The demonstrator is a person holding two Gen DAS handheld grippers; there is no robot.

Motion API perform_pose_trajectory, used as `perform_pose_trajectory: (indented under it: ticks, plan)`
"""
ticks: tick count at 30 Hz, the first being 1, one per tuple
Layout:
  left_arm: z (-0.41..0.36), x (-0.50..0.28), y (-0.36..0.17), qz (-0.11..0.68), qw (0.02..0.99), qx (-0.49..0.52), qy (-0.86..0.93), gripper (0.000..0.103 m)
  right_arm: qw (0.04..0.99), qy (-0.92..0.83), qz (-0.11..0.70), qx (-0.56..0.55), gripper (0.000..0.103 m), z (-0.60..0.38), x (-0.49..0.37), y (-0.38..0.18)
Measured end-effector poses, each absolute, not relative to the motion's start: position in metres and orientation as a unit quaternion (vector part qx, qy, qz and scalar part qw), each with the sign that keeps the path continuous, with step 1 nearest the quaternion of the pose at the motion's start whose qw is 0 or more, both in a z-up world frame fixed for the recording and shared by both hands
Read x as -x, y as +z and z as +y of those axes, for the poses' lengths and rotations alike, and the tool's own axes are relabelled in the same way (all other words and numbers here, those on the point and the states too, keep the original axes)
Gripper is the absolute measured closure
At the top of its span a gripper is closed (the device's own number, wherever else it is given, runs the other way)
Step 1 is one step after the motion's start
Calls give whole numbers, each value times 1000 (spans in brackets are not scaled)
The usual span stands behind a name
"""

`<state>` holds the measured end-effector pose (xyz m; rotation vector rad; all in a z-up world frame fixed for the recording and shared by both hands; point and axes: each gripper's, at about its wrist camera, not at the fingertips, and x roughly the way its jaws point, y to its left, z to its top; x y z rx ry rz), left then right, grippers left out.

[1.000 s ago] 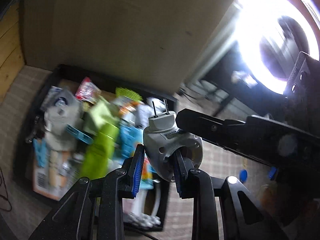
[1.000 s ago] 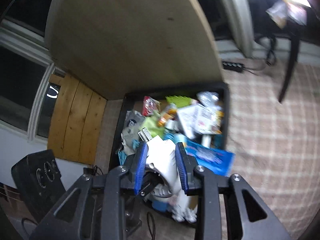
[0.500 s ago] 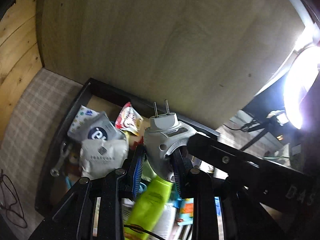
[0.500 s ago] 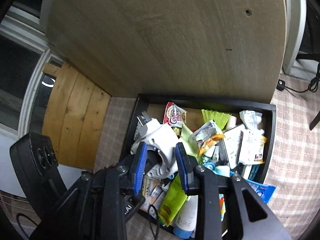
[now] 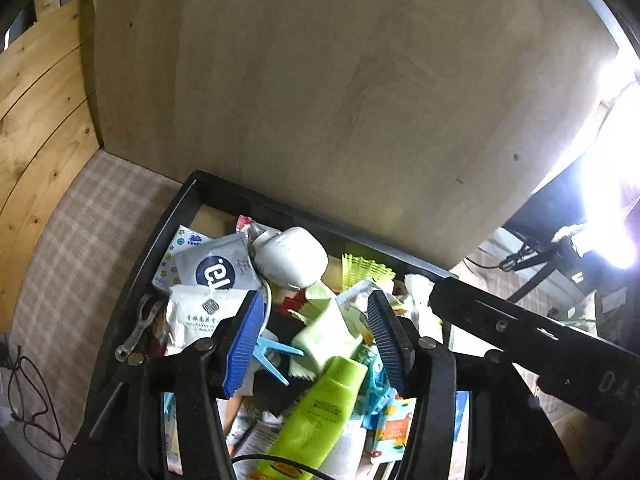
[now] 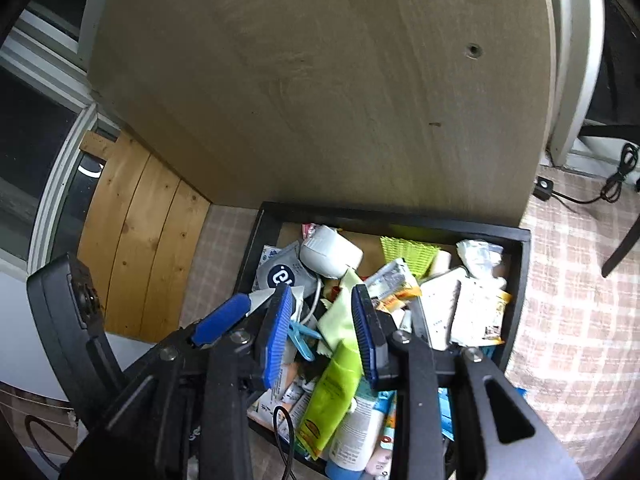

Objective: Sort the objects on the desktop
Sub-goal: 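Open the left tool to drop the plug adapter into the tray, then move both tools toward the blue tape measure and wooden clothespin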

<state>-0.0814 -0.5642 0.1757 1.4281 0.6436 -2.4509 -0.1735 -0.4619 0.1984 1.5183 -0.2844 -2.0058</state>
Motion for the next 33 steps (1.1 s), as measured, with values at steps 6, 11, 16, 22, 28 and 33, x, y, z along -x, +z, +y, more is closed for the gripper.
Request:
perform_pose_trajectory:
  ticks: [6,11,16,22,28,33]
  plan:
    - [-538,72,183,204,96,-494,-840,51,291,-762,-114,-567,65,-425,161,197]
    - [-502,66,185,182,78,-501,-843,51,274,-773,-124,-559,65,-377,154,196]
    - [-463,64,178,164,56,-515,-840,51,243,-784,-138,-554,65,-316,141,188]
    - [-397,57,171,143,13,-534,-833,50,196,-793,-144,-559,65,-240,118,170]
    - [-321,46,163,118,-38,-546,-829,48,144,-800,-140,-565,65,-159,93,154]
    - [-258,39,153,103,-76,-553,-823,48,107,-802,-141,-571,65,-91,75,143]
